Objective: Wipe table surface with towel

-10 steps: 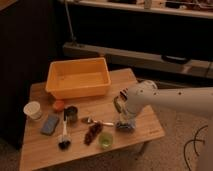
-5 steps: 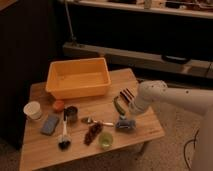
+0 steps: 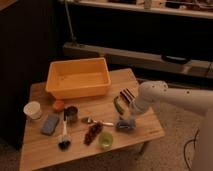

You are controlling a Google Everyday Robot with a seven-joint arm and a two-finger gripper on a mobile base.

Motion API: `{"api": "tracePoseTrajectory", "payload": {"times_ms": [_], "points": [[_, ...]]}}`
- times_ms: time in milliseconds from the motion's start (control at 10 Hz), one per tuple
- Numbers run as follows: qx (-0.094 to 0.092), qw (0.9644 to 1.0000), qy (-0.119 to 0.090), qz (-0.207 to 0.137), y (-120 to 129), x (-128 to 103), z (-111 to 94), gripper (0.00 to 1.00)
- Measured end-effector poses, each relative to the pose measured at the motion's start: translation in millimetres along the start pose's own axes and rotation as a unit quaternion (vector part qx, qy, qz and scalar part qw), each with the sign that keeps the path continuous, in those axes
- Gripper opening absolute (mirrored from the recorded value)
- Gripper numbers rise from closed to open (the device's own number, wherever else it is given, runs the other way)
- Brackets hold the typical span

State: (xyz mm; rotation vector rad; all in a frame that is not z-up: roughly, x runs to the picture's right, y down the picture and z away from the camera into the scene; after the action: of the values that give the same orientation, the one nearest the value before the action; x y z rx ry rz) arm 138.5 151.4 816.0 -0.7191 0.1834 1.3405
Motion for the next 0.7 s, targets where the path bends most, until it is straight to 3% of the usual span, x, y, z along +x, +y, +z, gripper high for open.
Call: {"api": "tracePoseTrajectory", "payload": {"times_ms": [400,600,700], "points": [[-0.046,0.9969,0.001,-0.064,-13,9,28,0.62],[-0.065,0.9912,-0.001,-0.115,-14,14,32,0.58],[-0.065,0.9901,-0.001,-0.124,-14,17,30,0.52]]}}
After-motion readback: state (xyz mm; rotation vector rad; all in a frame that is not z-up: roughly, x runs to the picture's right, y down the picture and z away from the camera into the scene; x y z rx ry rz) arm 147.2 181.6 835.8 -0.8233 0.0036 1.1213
